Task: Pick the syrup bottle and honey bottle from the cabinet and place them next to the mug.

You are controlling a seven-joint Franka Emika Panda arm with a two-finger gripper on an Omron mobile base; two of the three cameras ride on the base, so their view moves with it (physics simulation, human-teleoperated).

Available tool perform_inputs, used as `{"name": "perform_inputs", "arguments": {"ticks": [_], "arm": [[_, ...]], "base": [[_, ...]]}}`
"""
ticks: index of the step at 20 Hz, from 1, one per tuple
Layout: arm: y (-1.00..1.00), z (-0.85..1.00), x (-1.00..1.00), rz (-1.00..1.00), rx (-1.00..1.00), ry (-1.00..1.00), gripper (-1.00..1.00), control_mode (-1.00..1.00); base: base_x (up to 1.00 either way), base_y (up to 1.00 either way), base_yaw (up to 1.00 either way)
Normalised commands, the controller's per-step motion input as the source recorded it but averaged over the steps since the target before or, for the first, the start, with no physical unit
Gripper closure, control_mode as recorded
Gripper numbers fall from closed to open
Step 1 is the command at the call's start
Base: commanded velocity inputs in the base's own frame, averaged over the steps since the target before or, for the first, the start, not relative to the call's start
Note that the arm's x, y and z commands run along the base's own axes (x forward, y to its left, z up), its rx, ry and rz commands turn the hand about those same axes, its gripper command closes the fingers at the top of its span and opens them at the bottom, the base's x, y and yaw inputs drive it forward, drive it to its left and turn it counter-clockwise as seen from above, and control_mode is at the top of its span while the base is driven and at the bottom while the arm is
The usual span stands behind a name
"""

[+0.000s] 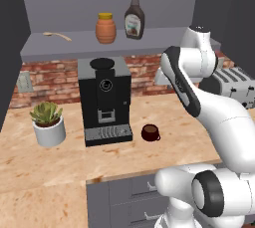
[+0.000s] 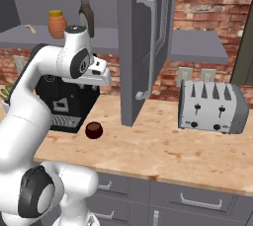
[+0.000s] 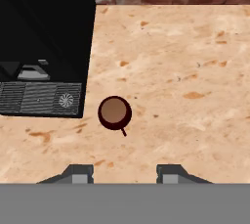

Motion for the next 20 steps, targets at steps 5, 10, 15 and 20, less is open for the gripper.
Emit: {"name": "perform_inputs", "arguments": {"ticks": [5, 10, 15, 20], "arm": [[0.0, 0.0, 0.0, 0.0, 0.0, 0.0, -1.0, -1.0], [0.0, -0.02, -0.04, 0.0, 0.01, 0.02, -1.0, -1.0], [0.11, -0.01, -0.47, 0.07, 0.01, -0.07, -1.0, -1.0], [0.13, 0.32, -0.38, 0.11, 0.03, -0.14, -1.0, -1.0]], "base": [[0.0, 0.0, 0.0], [0.0, 0.0, 0.0], [0.0, 0.0, 0.0], [0.0, 0.0, 0.0]]}}
